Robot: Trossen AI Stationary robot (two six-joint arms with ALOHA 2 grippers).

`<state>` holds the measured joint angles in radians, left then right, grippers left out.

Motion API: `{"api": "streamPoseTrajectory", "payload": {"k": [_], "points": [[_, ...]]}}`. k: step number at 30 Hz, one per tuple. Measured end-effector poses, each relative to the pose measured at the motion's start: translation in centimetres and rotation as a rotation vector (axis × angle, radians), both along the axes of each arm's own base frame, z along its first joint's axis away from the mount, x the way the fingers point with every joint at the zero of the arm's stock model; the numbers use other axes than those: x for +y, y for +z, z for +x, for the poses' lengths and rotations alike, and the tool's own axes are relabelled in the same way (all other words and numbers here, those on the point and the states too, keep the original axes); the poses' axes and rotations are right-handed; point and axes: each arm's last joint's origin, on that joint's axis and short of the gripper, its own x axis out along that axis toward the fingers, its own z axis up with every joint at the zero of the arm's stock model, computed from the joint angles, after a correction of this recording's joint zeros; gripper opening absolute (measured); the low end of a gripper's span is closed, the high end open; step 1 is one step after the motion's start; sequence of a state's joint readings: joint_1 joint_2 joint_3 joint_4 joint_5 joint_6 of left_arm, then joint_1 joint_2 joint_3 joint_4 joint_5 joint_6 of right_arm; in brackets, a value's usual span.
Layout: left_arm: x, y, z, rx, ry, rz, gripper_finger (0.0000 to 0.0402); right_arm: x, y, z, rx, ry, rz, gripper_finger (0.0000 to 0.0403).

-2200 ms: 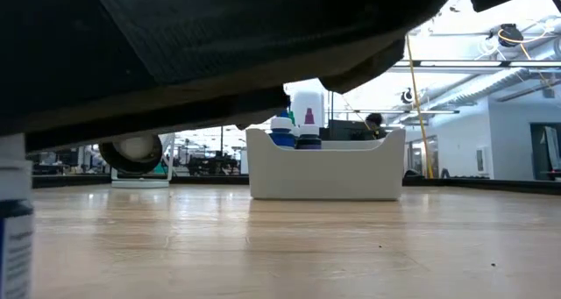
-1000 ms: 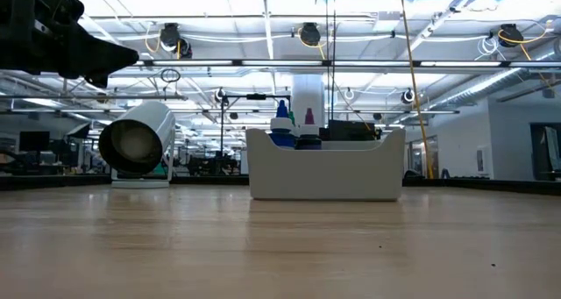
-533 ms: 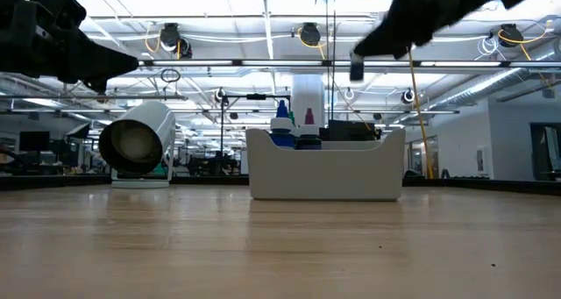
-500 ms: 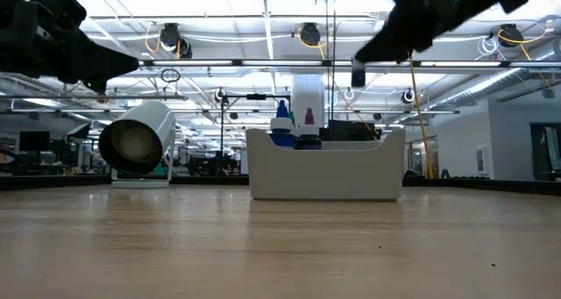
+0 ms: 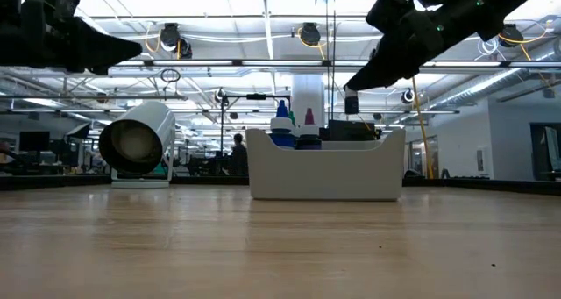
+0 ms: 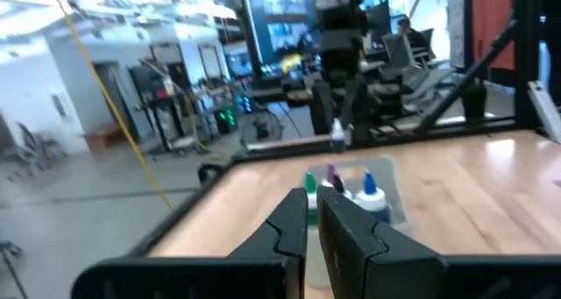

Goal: Pick & Place food coloring
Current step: Put the small blue food coloring bottle into the bin

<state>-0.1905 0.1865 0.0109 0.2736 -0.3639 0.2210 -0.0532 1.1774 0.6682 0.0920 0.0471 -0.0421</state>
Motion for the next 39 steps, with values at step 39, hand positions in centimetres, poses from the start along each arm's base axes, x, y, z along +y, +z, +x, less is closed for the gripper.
{"api": "streamPoseTrajectory", "payload": {"k": [39], "points": [[0.0, 0.4, 0.4, -0.028, 0.019, 0.053, 0.0037, 0.3, -5.9, 0.8, 0.102, -0.029, 0.111, 0.0038]]}}
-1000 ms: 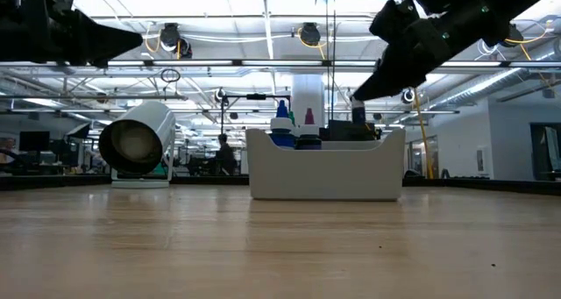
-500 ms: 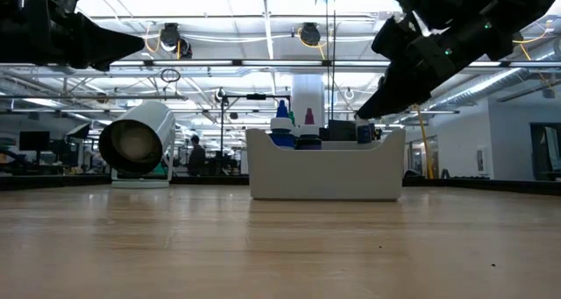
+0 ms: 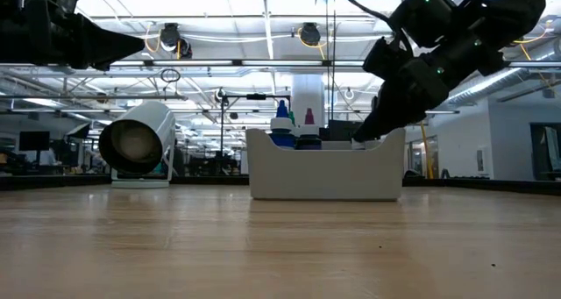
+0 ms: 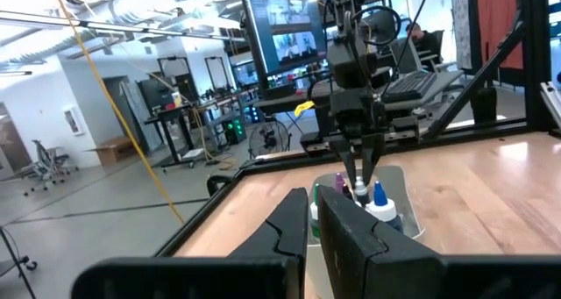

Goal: Pick & Place food coloring
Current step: Put the small blue food coloring bottle into the bin

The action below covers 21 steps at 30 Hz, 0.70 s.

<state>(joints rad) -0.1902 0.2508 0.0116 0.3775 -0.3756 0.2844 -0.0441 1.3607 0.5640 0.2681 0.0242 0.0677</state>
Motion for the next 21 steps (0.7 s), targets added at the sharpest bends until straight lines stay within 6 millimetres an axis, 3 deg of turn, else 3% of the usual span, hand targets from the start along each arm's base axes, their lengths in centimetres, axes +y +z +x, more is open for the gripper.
{"api": "streamPoseTrajectory", "payload": {"k": [21], "points": [[0.0, -0.01, 0.0, -0.004, -0.004, -0.031, 0.0037, -0.09, -0.59, 0.11, 0.032, -0.024, -0.017, 0.0041]]}}
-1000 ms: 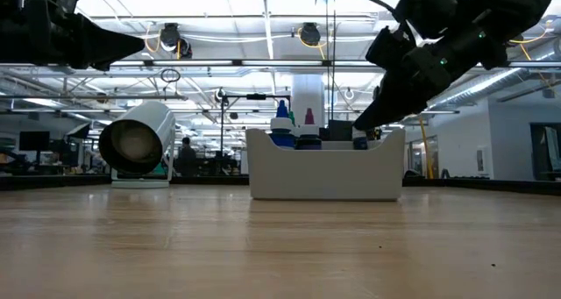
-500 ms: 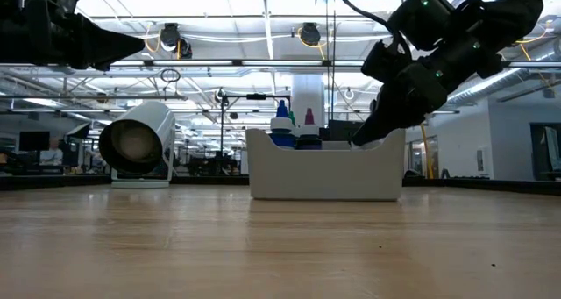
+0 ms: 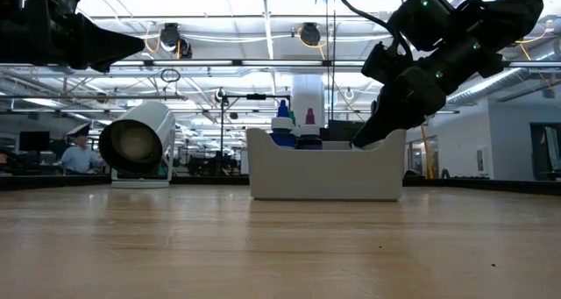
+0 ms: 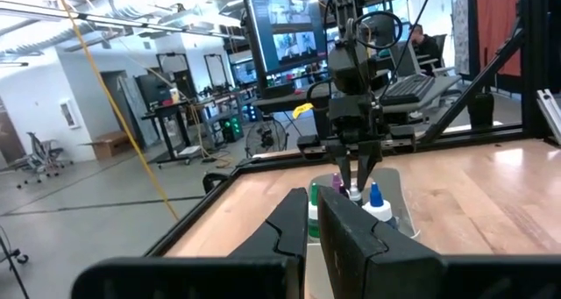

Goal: Pick & Place food coloring
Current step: Put the small blue food coloring bottle into the bin, then adjust the bin

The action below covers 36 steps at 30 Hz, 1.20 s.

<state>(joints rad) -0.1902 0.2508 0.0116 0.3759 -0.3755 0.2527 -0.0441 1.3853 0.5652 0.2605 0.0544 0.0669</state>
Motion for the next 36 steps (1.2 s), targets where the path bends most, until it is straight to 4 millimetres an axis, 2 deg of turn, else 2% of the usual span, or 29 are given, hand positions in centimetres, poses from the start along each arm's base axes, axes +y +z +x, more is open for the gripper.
{"api": "streamPoseTrajectory", "payload": {"k": [9, 19, 25, 29, 34, 36], "points": [[0.0, -0.1, 0.0, -0.001, -0.004, -0.03, 0.0037, 0.0, 0.0, 0.0, 0.002, 0.0, 0.0, 0.0077], [0.0, -0.1, 0.0, -0.002, -0.015, -0.049, 0.0037, 0.0, 0.0, 0.0, 0.0, 0.002, 0.001, 0.0083], [0.0, -0.1, 0.0, 0.0, -0.019, -0.078, 0.0037, 0.0, 1.5, -0.5, -0.062, 0.004, -0.007, 0.008], [0.0, -0.2, 0.0, 0.006, -0.021, -0.097, 0.0037, 0.2, 3.5, -1.8, -0.1, -0.014, -0.026, 0.0065], [-0.1, -1.1, 0.2, 0.09, -0.025, -0.127, 0.0037, 0.9, 5.5, -4.9, -0.057, -0.095, -0.112, 0.001], [-0.2, -1.6, 0.4, 0.141, -0.044, -0.12, 0.0037, 1.3, 5.9, -6.2, -0.036, -0.134, -0.111, 0.0006]]}}
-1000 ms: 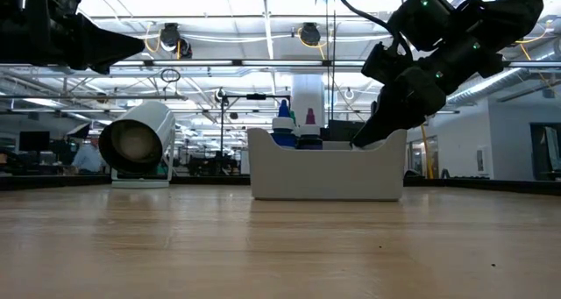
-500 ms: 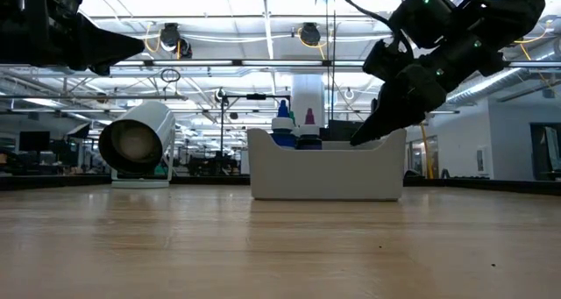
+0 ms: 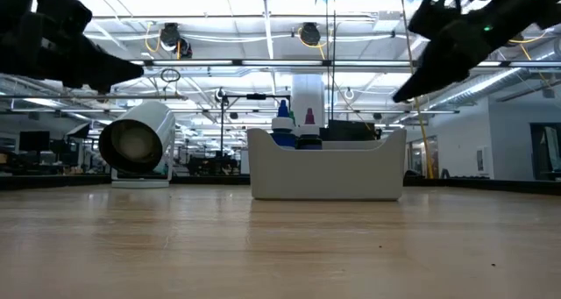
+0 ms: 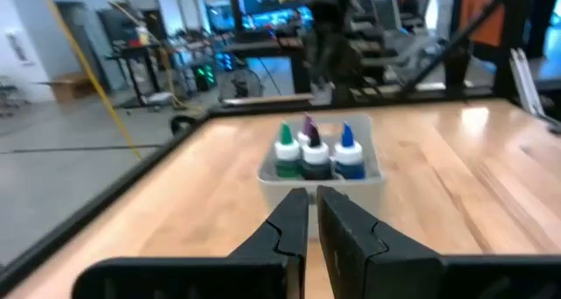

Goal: Pick & Place food coloring
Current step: Adjust the bin

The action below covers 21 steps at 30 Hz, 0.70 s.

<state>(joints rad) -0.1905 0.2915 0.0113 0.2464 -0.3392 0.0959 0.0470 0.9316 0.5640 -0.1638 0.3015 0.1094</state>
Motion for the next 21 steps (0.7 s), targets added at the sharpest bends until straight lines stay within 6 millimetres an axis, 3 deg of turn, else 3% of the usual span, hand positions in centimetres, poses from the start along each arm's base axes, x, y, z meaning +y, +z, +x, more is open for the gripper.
{"api": "streamPoseTrajectory", "payload": {"k": [7, 13, 21], "points": [[-0.4, -0.8, 1.3, 0.071, -0.049, -0.016, 0.0006, 1.4, -0.9, -2.3, 0.105, -0.105, 0.06, 0.0002], [-0.7, -1.9, 3.1, 0.178, -0.036, -0.086, 0.0004, 2.1, -4.3, -2.4, 0.156, -0.124, 0.111, 0.0001], [-2.1, -3.9, 7.1, 0.355, 0.021, -0.202, 0.0002, 2.1, -8.0, -2.4, 0.09, -0.116, 0.13, 0.0001]]}}
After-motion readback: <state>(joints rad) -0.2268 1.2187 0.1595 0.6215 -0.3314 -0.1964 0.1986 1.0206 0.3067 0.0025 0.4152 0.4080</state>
